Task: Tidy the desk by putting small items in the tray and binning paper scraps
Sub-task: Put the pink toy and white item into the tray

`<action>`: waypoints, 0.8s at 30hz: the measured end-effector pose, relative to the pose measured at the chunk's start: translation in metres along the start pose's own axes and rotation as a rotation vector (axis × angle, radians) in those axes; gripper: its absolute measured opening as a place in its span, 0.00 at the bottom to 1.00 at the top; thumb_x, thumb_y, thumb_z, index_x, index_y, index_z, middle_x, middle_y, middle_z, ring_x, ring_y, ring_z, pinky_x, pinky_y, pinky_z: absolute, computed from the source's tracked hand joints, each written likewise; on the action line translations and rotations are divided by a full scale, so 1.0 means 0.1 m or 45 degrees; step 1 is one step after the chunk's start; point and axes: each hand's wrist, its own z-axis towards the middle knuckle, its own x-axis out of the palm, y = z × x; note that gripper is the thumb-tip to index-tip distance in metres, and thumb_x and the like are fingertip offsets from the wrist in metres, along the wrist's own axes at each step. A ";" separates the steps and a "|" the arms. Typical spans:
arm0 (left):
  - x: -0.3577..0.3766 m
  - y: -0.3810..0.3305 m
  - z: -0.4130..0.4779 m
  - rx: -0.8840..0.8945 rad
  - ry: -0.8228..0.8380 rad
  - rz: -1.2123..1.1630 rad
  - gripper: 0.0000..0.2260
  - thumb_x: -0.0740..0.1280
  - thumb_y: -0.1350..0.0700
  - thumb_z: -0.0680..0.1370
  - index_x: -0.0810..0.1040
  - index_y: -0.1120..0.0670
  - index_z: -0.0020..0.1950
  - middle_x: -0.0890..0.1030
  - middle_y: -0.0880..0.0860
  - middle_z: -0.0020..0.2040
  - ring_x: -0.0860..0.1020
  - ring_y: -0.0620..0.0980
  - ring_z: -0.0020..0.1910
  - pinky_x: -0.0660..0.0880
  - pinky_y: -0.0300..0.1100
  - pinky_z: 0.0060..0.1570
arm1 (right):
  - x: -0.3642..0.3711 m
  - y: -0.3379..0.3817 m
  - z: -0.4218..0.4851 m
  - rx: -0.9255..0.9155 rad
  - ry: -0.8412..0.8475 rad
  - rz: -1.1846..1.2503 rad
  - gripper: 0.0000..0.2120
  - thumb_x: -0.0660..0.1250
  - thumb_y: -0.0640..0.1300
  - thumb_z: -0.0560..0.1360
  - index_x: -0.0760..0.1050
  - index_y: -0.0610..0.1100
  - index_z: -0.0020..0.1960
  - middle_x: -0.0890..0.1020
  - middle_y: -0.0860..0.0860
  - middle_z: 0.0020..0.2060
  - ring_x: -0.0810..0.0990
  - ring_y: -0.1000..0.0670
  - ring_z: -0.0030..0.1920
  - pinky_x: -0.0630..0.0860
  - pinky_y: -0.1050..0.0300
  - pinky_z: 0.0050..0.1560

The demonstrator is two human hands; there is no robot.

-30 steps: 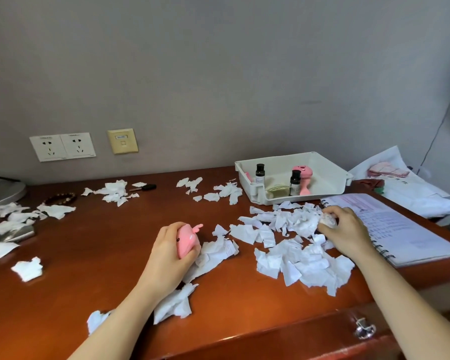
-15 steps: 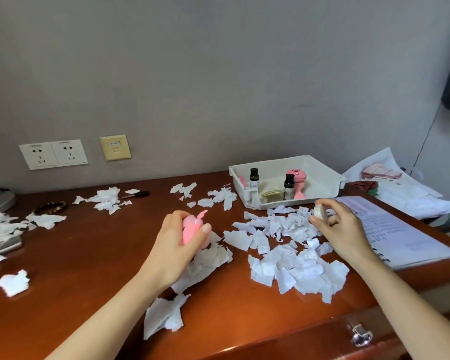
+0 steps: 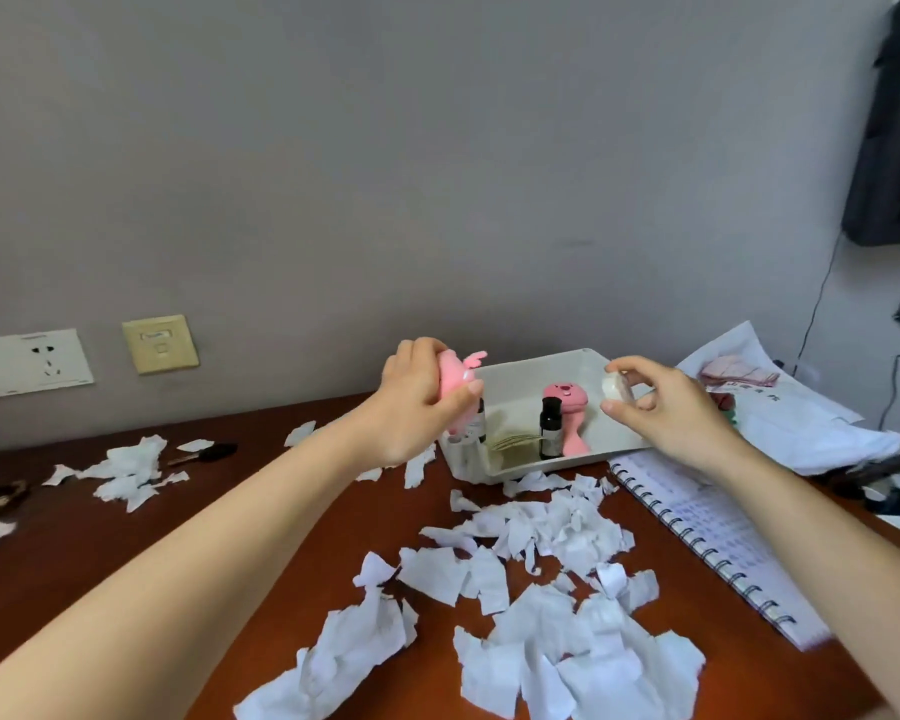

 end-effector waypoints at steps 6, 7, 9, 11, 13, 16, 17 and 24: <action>0.19 -0.06 0.78 0.126 0.090 0.007 0.23 0.70 0.51 0.74 0.67 0.56 0.64 0.68 0.54 0.59 0.69 0.52 0.58 0.69 0.42 0.57 | 0.05 -0.20 0.47 0.100 0.144 -0.249 0.17 0.71 0.45 0.71 0.75 0.46 0.59 0.79 0.46 0.51 0.77 0.45 0.52 0.66 0.60 0.47; 0.25 -0.05 0.90 0.139 0.105 0.040 0.23 0.71 0.52 0.73 0.68 0.56 0.64 0.70 0.54 0.58 0.70 0.51 0.56 0.68 0.39 0.53 | 0.07 -0.22 0.53 0.116 0.183 -0.289 0.17 0.71 0.45 0.72 0.75 0.46 0.59 0.79 0.47 0.50 0.76 0.46 0.50 0.67 0.60 0.46; 0.37 -0.02 1.12 0.137 0.143 0.111 0.23 0.72 0.52 0.71 0.70 0.56 0.63 0.71 0.54 0.57 0.70 0.50 0.52 0.66 0.37 0.49 | 0.12 -0.26 0.63 0.151 0.288 -0.360 0.17 0.71 0.44 0.71 0.75 0.45 0.59 0.76 0.48 0.48 0.74 0.48 0.47 0.69 0.59 0.47; 0.50 0.02 1.28 0.116 0.190 0.166 0.21 0.72 0.53 0.71 0.71 0.56 0.61 0.72 0.53 0.56 0.70 0.49 0.50 0.65 0.36 0.47 | 0.17 -0.31 0.73 0.196 0.395 -0.440 0.16 0.71 0.44 0.71 0.75 0.45 0.58 0.76 0.48 0.47 0.75 0.47 0.44 0.71 0.58 0.46; 0.62 0.05 1.39 0.081 0.275 0.195 0.18 0.71 0.55 0.71 0.73 0.57 0.57 0.74 0.51 0.52 0.71 0.49 0.47 0.66 0.37 0.45 | 0.23 -0.36 0.83 0.257 0.478 -0.517 0.15 0.70 0.44 0.71 0.74 0.46 0.56 0.77 0.47 0.43 0.78 0.47 0.40 0.73 0.58 0.44; 0.74 0.09 1.53 0.003 0.427 0.233 0.13 0.71 0.57 0.70 0.73 0.55 0.52 0.75 0.48 0.45 0.73 0.49 0.43 0.68 0.38 0.40 | 0.30 -0.37 0.92 0.334 0.606 -0.631 0.12 0.69 0.44 0.71 0.73 0.48 0.54 0.79 0.48 0.36 0.79 0.50 0.32 0.76 0.57 0.46; 0.78 0.10 1.58 -0.026 0.467 0.265 0.11 0.71 0.57 0.70 0.73 0.53 0.49 0.76 0.48 0.45 0.74 0.49 0.43 0.69 0.38 0.38 | 0.32 -0.36 0.94 0.346 0.654 -0.681 0.14 0.69 0.44 0.71 0.73 0.47 0.55 0.79 0.50 0.34 0.78 0.52 0.31 0.76 0.58 0.46; 1.02 0.12 1.69 -0.174 0.609 0.481 0.07 0.70 0.56 0.68 0.78 0.51 0.46 0.80 0.50 0.46 0.77 0.52 0.43 0.73 0.39 0.44 | 0.43 -0.34 0.96 0.436 0.935 -0.745 0.18 0.71 0.40 0.70 0.76 0.40 0.59 0.77 0.51 0.31 0.76 0.54 0.27 0.73 0.64 0.32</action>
